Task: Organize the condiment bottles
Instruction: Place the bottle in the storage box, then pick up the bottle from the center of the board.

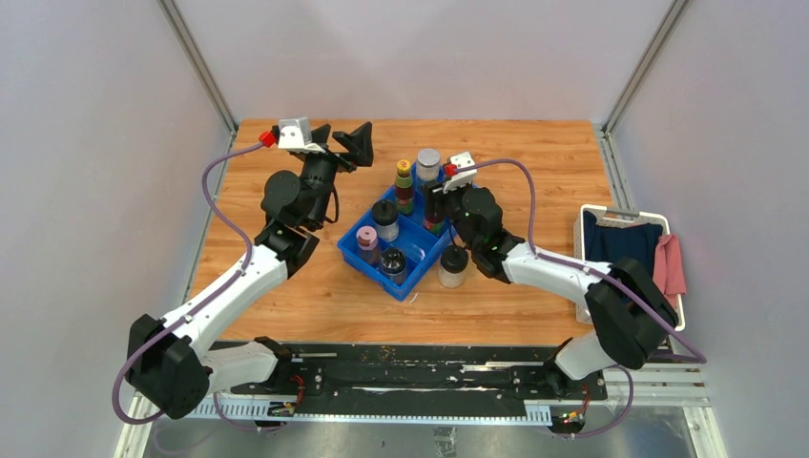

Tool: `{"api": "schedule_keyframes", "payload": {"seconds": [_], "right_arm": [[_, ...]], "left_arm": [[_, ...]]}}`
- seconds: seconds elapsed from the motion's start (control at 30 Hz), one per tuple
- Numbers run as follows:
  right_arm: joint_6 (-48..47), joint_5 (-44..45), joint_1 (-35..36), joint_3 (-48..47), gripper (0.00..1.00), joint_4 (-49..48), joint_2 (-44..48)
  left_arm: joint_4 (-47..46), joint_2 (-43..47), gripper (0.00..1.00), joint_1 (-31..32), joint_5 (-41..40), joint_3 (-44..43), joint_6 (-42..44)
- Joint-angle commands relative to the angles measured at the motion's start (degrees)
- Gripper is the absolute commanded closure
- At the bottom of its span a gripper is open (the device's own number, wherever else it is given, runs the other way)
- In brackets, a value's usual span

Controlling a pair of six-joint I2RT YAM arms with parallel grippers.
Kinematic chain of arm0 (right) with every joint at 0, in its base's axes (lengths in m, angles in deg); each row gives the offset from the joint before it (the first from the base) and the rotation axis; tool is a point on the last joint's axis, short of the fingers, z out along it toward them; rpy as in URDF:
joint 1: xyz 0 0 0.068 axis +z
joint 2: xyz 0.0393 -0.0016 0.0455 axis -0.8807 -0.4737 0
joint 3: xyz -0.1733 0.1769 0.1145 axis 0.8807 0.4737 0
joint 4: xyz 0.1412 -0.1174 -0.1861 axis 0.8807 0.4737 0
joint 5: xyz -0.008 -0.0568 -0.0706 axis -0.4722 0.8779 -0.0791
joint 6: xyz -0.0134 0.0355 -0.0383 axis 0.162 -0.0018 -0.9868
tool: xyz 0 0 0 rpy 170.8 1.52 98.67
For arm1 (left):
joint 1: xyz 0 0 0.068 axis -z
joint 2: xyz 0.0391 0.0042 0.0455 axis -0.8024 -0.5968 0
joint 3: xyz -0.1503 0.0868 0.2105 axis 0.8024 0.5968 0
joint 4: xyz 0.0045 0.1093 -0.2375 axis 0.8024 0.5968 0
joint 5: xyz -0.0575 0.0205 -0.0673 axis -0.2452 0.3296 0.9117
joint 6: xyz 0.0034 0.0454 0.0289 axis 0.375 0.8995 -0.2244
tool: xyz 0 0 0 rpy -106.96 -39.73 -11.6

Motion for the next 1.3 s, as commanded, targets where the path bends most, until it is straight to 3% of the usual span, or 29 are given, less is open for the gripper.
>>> {"api": "schedule_keyframes", "payload": {"seconds": [0.0,0.23,0.6,0.77,1.07,1.27], "right_arm": [[0.44,0.92,-0.65,-1.12,0.38,-1.21,1.05],[-0.65,0.45,-0.68,-3.08,0.38,1.75,3.99],[-0.16,2.56,1.19,-2.99,0.30,16.77,17.82],[0.22,3.29,2.83,-0.54,0.22,23.93,25.70],[0.78,5.45,7.62,5.71,0.20,33.44,36.76],[0.48,7.80,10.97,11.10,0.19,34.47,38.12]], "left_arm": [[-1.39,-0.45,0.00,-0.22,-0.28,0.76,-0.45],[-0.81,-0.56,0.00,-0.22,-0.76,0.67,0.53],[3.07,0.78,0.00,-0.22,2.04,0.92,-0.92],[3.48,2.09,0.00,-0.23,2.42,2.16,-1.94],[4.06,3.34,0.00,-0.23,3.27,3.44,-3.34],[4.59,4.50,0.00,-0.22,3.54,4.54,-3.47]]}}
